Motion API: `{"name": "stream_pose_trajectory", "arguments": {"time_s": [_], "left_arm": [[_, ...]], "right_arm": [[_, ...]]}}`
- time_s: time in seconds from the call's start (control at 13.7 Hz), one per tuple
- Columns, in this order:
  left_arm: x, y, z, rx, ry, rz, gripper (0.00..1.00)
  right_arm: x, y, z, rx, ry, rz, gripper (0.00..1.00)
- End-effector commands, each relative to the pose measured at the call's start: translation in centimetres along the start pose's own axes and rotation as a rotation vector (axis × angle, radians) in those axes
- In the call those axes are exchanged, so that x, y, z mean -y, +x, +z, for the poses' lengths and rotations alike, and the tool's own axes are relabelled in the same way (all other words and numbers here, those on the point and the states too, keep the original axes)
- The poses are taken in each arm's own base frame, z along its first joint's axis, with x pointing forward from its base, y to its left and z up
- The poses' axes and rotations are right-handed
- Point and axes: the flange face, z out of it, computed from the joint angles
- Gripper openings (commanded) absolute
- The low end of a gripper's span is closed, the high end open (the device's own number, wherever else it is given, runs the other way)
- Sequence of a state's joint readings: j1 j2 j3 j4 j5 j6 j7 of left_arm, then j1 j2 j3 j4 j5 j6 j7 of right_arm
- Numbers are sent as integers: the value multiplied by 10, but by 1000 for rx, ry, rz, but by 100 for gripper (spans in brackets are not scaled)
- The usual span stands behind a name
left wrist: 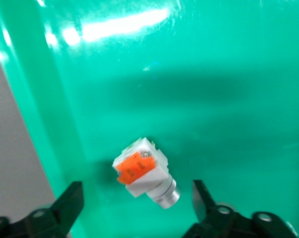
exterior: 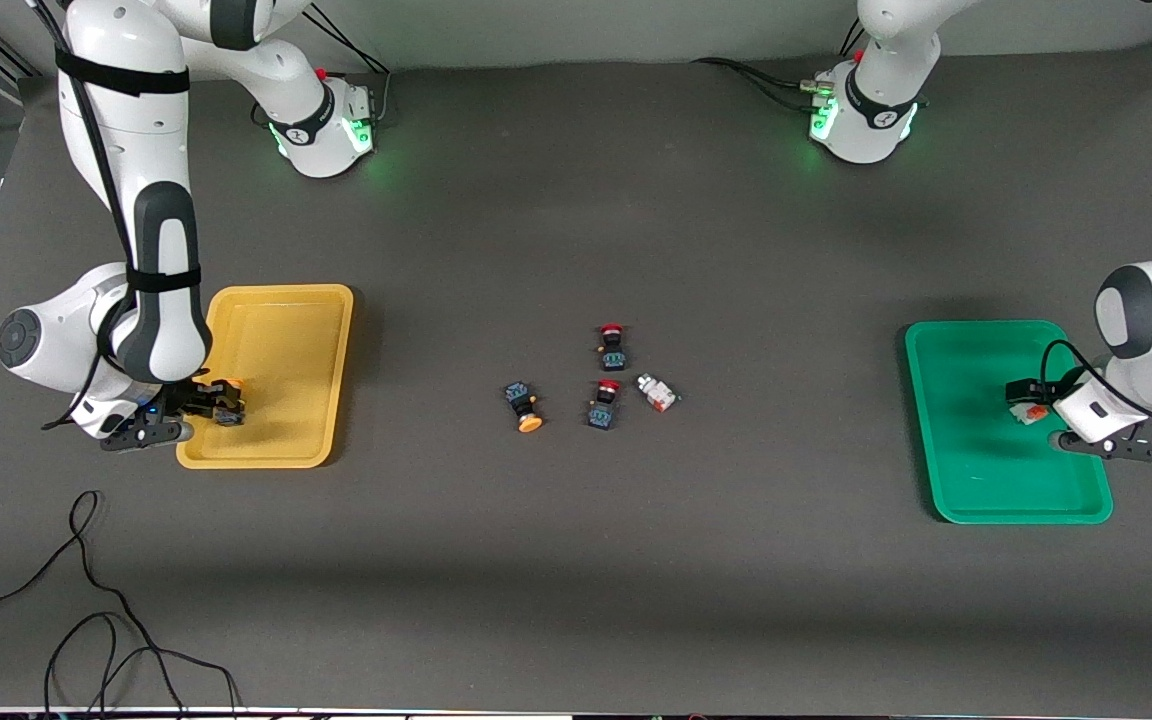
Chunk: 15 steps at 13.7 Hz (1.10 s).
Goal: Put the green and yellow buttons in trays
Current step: 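Release the buttons into the trays with both grippers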
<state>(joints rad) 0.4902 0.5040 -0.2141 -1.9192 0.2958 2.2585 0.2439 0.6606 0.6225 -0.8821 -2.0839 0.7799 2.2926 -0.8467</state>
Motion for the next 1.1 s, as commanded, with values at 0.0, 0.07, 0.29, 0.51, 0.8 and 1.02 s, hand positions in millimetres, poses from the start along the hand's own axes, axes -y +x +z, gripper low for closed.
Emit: {"name": "stream_pose_trajectory", "arguments": {"time_s": [0.0, 0.07, 0.29, 0.51, 0.8, 1.02], "left_arm": [[-17, -7, -79, 51, 14, 8, 100], [-35, -4, -110, 77, -22, 4, 100], [-81, 7, -183, 132, -91, -81, 100], [-175, 24, -217, 142, -64, -199, 100], [-317, 45, -213, 153, -104, -422, 100], [-391, 64, -201, 93, -170, -516, 96]], "right_arm": [[12, 15, -35, 5, 58, 4, 100], [23, 29, -58, 43, 30, -4, 100], [73, 68, -138, 140, -41, 14, 100], [134, 92, -180, 160, -64, 10, 100], [232, 97, -180, 142, -65, -115, 100], [332, 97, -168, 77, -71, -255, 100]]}}
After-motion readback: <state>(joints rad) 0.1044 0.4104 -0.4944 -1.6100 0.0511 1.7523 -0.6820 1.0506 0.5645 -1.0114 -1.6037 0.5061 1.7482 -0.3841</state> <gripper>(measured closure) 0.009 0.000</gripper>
